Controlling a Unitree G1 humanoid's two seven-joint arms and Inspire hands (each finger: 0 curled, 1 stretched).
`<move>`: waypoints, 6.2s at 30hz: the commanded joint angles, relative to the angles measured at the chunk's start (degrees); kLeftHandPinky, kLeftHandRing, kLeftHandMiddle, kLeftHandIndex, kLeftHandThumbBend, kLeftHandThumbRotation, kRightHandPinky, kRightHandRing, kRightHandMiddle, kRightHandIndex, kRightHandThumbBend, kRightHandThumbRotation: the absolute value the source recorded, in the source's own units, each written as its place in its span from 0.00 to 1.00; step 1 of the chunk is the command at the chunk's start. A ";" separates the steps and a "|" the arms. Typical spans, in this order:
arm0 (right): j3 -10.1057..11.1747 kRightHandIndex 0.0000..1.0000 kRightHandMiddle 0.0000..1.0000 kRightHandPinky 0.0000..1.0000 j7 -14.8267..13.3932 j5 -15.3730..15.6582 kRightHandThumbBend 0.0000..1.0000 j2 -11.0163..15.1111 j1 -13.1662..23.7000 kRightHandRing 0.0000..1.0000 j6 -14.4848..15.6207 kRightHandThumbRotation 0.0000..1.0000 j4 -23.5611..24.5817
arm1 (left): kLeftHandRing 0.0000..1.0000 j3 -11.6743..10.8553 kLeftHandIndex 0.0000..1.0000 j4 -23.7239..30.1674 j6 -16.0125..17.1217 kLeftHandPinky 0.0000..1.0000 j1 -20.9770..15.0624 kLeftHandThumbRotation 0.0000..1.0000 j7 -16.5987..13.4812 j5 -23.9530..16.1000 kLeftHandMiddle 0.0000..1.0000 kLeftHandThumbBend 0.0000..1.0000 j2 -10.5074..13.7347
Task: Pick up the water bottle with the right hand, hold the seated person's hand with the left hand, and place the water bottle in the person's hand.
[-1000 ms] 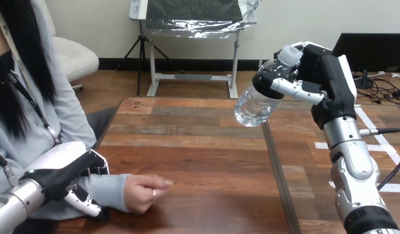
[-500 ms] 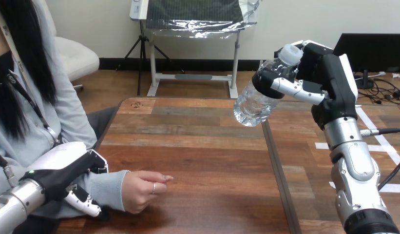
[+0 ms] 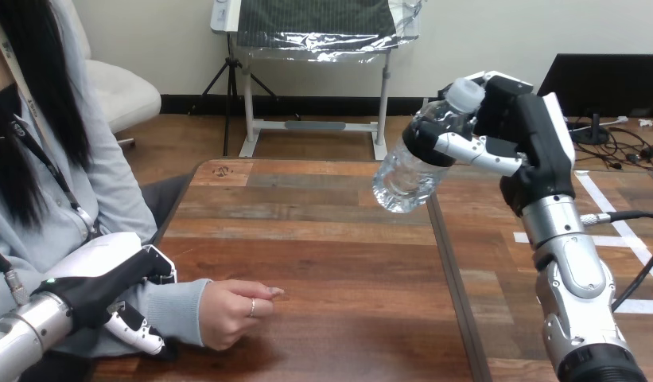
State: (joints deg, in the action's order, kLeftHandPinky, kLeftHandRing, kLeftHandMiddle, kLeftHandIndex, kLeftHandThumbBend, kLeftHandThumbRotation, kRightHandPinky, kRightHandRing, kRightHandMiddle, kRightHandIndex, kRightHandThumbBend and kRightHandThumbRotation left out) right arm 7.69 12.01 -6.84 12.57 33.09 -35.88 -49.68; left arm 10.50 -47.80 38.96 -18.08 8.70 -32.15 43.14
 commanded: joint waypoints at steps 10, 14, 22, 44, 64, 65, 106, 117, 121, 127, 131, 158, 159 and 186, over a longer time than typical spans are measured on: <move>-0.19 0.45 0.45 0.31 0.86 0.60 0.70 -1.52 3.13 0.39 -2.47 0.00 -1.00 | 0.30 0.37 0.33 4.45 1.70 0.26 -1.51 0.00 -0.59 0.11 0.36 0.86 1.96; -0.11 0.46 0.47 0.32 1.69 0.44 0.70 -1.83 3.46 0.41 -2.39 0.00 -2.17 | 0.30 0.13 0.34 6.40 1.20 0.25 -1.25 0.00 -0.40 0.19 0.36 0.86 2.15; -0.41 0.47 0.47 0.33 2.65 1.01 0.71 -2.59 4.52 0.41 -4.01 0.00 -6.18 | 0.29 -0.18 0.34 10.53 0.72 0.24 -0.85 0.00 -0.28 -0.38 0.36 0.87 2.93; -1.42 0.47 0.47 0.34 2.78 3.40 0.76 -5.21 5.31 0.41 -4.43 0.00 -11.07 | 0.28 -2.44 0.33 20.97 -2.76 0.22 -0.83 0.00 5.93 1.91 0.34 0.84 4.41; -2.33 0.47 0.47 0.33 1.36 5.72 0.79 -7.00 5.65 0.41 -4.34 0.00 -13.48 | 0.29 -4.48 0.35 32.09 -10.10 0.24 -0.92 0.00 11.79 4.86 0.35 0.90 4.82; -2.39 0.47 0.47 0.33 1.26 5.92 0.79 -6.98 5.67 0.41 -4.37 0.00 -13.60 | 0.29 -4.51 0.35 32.48 -10.52 0.24 -0.92 0.00 12.10 4.95 0.35 0.90 4.81; -4.60 0.46 0.45 0.32 3.73 7.15 0.83 -10.98 2.50 0.38 -7.60 0.00 -13.95 | 0.28 -1.99 0.33 32.63 -10.49 0.23 -7.38 0.00 12.37 4.02 0.34 0.89 1.86; -5.25 0.46 0.45 0.32 3.58 7.55 0.83 -11.85 1.26 0.38 -8.30 0.00 -13.28 | 0.28 -2.10 0.33 33.67 -11.65 0.23 -7.67 0.00 13.74 3.73 0.33 0.88 1.46; -5.34 0.46 0.45 0.32 3.62 7.47 0.82 -12.20 0.97 0.37 -8.36 0.00 -12.95 | 0.28 -2.23 0.33 34.06 -11.95 0.22 -7.40 0.00 13.65 3.36 0.33 0.88 1.36; -5.49 0.46 0.45 0.32 3.61 7.12 0.82 -13.01 0.44 0.38 -7.82 0.00 -11.83 | 0.28 -2.20 0.33 33.04 -10.92 0.22 -7.36 0.00 13.02 3.40 0.33 0.88 1.26; -5.60 0.47 0.45 0.32 3.34 7.06 0.82 -13.52 0.13 0.38 -7.33 0.00 -11.15 | 0.28 -2.19 0.33 33.08 -11.49 0.22 -7.31 0.00 13.53 3.68 0.33 0.88 1.09; -6.03 0.46 0.46 0.31 1.75 6.87 0.82 -14.41 -0.41 0.38 -6.36 0.00 -7.81 | 0.27 -1.47 0.32 30.49 -10.47 0.21 -7.26 0.00 11.20 2.89 0.33 0.88 -0.16; -6.04 0.46 0.46 0.32 1.54 6.97 0.82 -14.36 -0.38 0.38 -6.44 0.00 -7.83 | 0.27 -1.43 0.32 30.42 -10.38 0.21 -7.26 0.00 11.07 2.80 0.33 0.89 -0.15; -5.85 0.47 0.46 0.33 0.41 6.86 0.80 -13.92 0.24 0.39 -5.43 0.00 -7.89 | 0.29 -1.36 0.34 30.30 -10.24 0.23 -6.79 0.00 10.87 3.10 0.35 0.90 -0.10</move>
State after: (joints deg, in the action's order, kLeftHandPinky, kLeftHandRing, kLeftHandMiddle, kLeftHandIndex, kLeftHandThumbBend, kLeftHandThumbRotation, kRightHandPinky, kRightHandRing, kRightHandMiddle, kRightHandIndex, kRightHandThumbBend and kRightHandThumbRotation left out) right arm 1.97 12.83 0.54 -0.26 29.99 -41.12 -60.21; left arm 9.86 -17.86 27.57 -19.76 21.13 -29.94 43.81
